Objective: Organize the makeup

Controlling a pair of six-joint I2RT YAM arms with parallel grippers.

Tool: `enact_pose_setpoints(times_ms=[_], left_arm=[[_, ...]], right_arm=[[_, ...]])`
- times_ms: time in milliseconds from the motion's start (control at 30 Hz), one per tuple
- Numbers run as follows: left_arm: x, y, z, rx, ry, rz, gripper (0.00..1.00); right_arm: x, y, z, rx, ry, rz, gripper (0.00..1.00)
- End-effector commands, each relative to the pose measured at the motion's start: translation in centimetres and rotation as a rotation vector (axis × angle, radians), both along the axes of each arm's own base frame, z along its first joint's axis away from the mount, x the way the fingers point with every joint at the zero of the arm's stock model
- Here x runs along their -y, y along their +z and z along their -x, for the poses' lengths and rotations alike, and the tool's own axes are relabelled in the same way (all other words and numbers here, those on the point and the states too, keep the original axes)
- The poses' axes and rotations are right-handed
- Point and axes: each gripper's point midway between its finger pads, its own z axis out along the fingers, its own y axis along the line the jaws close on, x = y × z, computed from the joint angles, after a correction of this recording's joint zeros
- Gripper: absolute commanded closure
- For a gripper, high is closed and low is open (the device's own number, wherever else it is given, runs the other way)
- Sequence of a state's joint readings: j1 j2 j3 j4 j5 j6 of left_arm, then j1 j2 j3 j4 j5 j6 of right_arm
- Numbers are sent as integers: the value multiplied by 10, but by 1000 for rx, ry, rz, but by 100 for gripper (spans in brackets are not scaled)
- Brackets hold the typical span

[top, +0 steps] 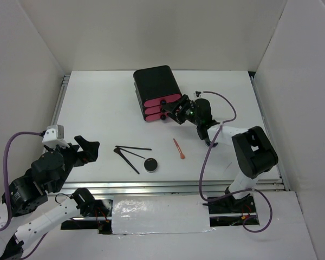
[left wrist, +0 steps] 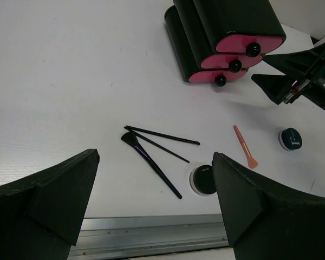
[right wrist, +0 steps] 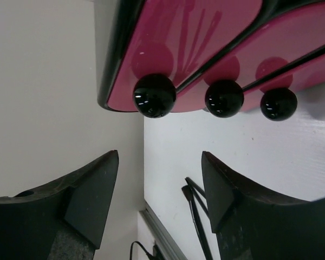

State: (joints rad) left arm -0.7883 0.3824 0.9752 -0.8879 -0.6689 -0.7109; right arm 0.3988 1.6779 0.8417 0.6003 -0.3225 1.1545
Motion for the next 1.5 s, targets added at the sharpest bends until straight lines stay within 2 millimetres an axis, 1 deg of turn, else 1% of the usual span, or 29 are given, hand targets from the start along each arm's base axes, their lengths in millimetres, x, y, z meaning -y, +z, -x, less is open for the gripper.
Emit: enact_pose_setpoints(times_ms=[0, 33, 67, 100, 133, 167, 200, 267, 333, 367, 467, 533, 567, 600, 633, 667, 733, 933, 1100, 1200, 1433, 1467], left_arm=[[1, 7, -2, 24, 4, 14, 1], [1, 7, -2, 27, 0, 16, 1], [0, 7, -2, 27, 2, 16, 1], [0, 7, -1, 27, 4, 18, 1], [0, 8, -1, 30, 2, 20, 1], [0, 8, -1, 31, 4, 23, 1], [-1, 8, -1, 32, 6, 22, 1], [-1, 9, 0, 34, 6, 26, 1], [-1, 8, -1, 34, 6, 24, 1], [-1, 10, -1, 38, 3, 26, 1], [1, 8, -1, 34, -5, 20, 1], [2, 8, -2, 31, -6, 14, 0], [2, 7, -2, 28, -7, 14, 1], [3, 8, -2, 28, -7, 14, 0], [3, 8, -2, 28, -7, 12, 1], [3, 7, -3, 27, -9, 12, 1], [3, 7, -3, 26, -11, 10, 1], [4, 8, -3, 29, -13, 10, 1], [5, 6, -4, 20, -13, 0, 1], [6, 6, -4, 21, -16, 2, 1], [6, 6, -4, 20, -18, -1, 0], [6, 6, -5, 19, -19, -3, 1]], right_arm=[[-2, 17, -5, 69, -19, -64, 31], [-2, 11, -3, 54, -17, -69, 32], [-3, 10, -4, 58, -15, -71, 33], [-4, 1, -5, 43, -12, -65, 33], [-5, -2, -7, 36, -11, -66, 35], [-6, -10, -9, 23, -10, -60, 35], [-7, -11, -11, 21, -12, -61, 36], [-7, -20, -14, 5, -18, -59, 36], [-8, -22, -16, 10, -19, -64, 37], [-8, -28, -17, 0, -20, -58, 37], [-9, -35, -22, -2, -26, -46, 37], [-10, -35, -27, 1, -26, -41, 37], [-9, -41, -29, -11, -29, -33, 37], [-11, -38, -34, -5, -25, -35, 38], [-12, -45, -36, -24, -25, -25, 38], [-12, -43, -40, -20, -30, -27, 39], [-12, -49, -43, -30, -33, -21, 40], [-13, -46, -49, -20, -34, -18, 42], [-10, -40, -51, -5, -53, -23, 47], [-6, -40, -53, -5, -76, -22, 51], [-2, -38, -57, 3, -98, -26, 51], [-1, -35, -58, 14, -102, -30, 51]])
